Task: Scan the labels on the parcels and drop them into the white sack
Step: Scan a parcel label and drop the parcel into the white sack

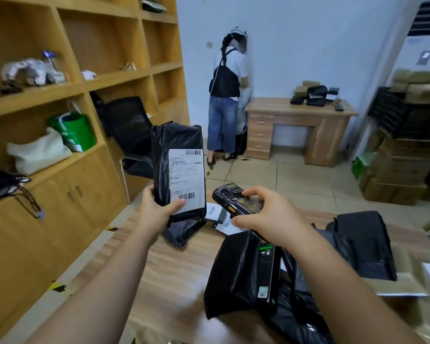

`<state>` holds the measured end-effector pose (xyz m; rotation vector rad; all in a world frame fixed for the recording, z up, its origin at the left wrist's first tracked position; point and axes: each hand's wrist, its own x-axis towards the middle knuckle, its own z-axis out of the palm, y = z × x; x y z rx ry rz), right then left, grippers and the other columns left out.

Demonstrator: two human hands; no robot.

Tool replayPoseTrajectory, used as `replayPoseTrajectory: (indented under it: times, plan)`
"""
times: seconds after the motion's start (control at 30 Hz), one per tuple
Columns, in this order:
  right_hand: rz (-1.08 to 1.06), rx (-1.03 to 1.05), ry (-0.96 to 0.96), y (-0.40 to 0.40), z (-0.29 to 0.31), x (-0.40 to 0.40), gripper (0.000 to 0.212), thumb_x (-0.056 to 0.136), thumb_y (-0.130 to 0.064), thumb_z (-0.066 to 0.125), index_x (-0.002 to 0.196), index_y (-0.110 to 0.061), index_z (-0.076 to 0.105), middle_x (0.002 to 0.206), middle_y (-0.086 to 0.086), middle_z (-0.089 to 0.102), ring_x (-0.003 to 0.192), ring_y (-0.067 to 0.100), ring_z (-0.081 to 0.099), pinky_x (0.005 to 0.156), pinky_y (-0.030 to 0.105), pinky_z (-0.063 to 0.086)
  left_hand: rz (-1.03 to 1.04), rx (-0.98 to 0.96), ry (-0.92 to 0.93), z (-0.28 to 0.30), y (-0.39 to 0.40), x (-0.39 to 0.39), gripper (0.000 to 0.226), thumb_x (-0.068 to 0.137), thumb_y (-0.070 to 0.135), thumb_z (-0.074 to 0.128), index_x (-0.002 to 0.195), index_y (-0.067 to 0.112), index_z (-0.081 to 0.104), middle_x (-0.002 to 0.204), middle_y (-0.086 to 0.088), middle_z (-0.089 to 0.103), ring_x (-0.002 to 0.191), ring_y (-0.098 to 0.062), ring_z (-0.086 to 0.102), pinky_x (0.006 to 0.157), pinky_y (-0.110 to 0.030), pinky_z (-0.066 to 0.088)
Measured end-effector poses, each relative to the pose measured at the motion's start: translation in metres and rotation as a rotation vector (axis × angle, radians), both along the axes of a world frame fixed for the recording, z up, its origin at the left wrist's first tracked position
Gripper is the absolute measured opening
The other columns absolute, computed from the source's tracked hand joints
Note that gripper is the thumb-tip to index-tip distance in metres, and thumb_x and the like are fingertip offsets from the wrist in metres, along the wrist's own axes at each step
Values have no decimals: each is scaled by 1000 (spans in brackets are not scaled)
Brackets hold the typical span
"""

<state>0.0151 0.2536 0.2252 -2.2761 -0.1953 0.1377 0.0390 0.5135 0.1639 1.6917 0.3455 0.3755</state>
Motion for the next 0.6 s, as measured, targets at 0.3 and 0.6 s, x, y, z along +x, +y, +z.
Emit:
replayPoseTrajectory:
  times: [0.3,0.6]
  plan:
    - [-17,15,29,54,8,2,60,56,-47,80,111,-44,58,94,-14,67,76,13,67,73,38,59,-36,27,-9,-1,57,10,64,77,12,83,121,23,38,112,7,57,108,-21,61,89,-48,55]
    - [-29,43,28,125,10,0,57,56,-47,83,107,-43,60,93,-12,68,80,13,68,78,41,58,-50,23,-20,-8,131,16,66,77,15,83,125,23,38,121,0,58,108,-23,61,78,-40,52]
